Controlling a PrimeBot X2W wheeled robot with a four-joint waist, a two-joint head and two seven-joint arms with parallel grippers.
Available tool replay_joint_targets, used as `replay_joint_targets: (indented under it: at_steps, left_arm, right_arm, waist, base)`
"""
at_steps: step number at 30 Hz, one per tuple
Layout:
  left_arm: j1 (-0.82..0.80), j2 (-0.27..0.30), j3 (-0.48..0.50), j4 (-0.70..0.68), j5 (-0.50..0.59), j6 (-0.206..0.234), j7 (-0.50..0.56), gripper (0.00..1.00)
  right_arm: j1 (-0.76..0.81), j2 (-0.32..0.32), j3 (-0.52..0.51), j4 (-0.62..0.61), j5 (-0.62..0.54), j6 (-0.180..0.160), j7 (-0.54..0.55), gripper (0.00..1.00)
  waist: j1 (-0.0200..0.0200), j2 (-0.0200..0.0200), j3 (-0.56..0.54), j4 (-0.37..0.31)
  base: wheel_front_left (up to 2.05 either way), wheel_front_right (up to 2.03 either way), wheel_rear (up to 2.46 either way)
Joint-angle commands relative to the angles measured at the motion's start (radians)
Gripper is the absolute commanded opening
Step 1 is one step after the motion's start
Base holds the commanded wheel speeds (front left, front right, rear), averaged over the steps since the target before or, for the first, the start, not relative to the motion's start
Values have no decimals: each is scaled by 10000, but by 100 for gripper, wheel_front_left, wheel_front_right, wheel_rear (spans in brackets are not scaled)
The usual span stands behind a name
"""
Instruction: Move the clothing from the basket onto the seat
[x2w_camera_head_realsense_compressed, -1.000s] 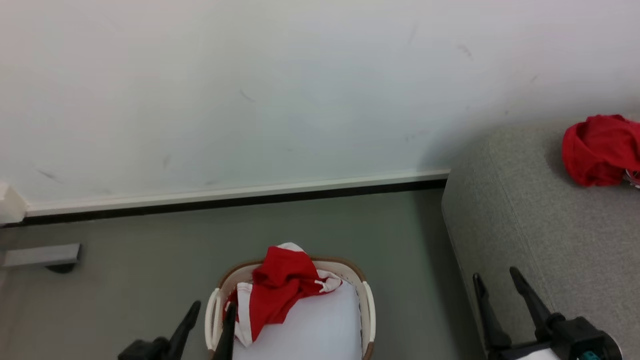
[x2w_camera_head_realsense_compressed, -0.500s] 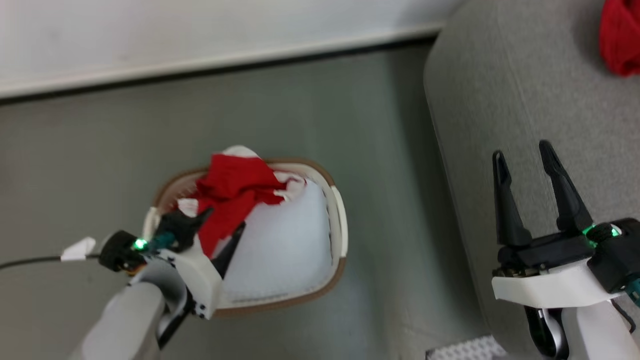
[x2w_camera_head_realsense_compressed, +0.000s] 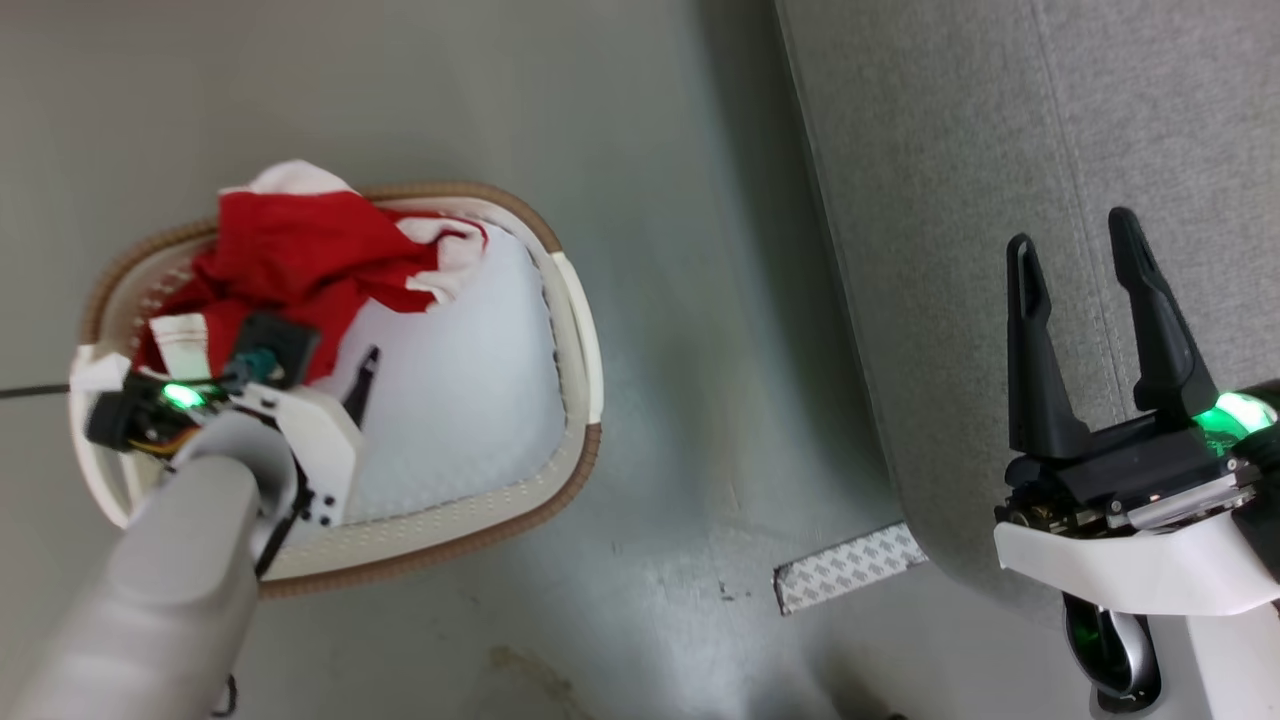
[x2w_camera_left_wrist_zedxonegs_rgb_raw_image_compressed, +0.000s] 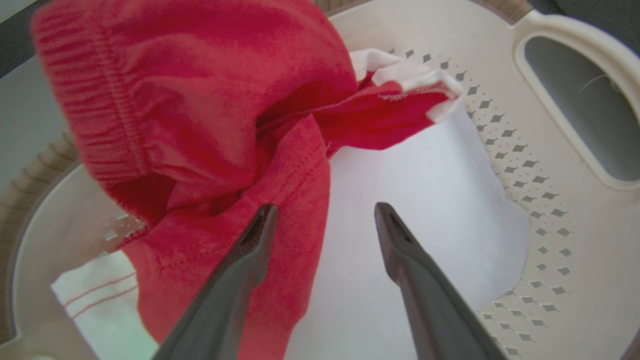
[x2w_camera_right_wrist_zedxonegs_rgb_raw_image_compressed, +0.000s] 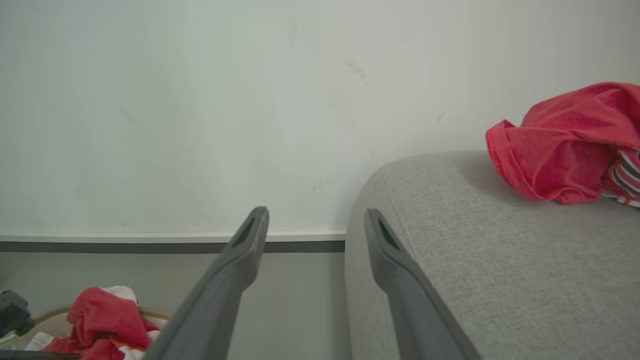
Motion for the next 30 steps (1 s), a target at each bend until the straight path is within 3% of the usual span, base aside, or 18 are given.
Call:
replay_joint_targets:
  at_steps: [1, 7, 12, 14, 15, 22, 30]
  left_arm:
    - [-344, 114, -56, 250, 236, 240, -77, 100]
    - [-1181, 371, -183, 1121, 718, 1263, -149, 100]
    - [-1513, 394, -267, 1765, 792, 1409, -306, 100]
    - [-1607, 340, -285, 1959, 744, 1372, -369, 41]
    - [-1632, 302, -285, 2071, 698, 1341, -396, 0]
    - [-1731, -108, -37, 2283, 150, 1075, -989, 0]
    - [-308, -1179, 911, 698, -1039, 779, -1480, 0]
  right_arm:
    - [-218, 2, -13, -135, 67, -25, 5, 100]
    - [-206, 2, 69, -280, 222, -25, 5, 100]
    - [-26, 4, -18, -291, 311, -25, 5, 100]
    - [12, 2, -15, -289, 315, -25, 5, 100]
    - [24, 2, -26, -295, 327, -25, 5, 100]
    - [-158, -1, 1, -83, 437, -25, 5, 100]
    - [208, -8, -333, 530, 97, -25, 5, 100]
  waist:
    - [-4, 0, 427, -221]
    - [-4, 0, 926, -358]
    - [-4, 0, 1093, -371]
    - [-4, 0, 1123, -374]
    - [-4, 0, 1135, -372]
    - [-4, 0, 793, -256]
    - [-4, 0, -1569, 736]
  base:
    - [0, 0, 0]
    - [0, 0, 0]
    - [0, 0, 0]
    - [0, 0, 0]
    - [0, 0, 0]
    - [0, 0, 0]
    - [0, 0, 0]
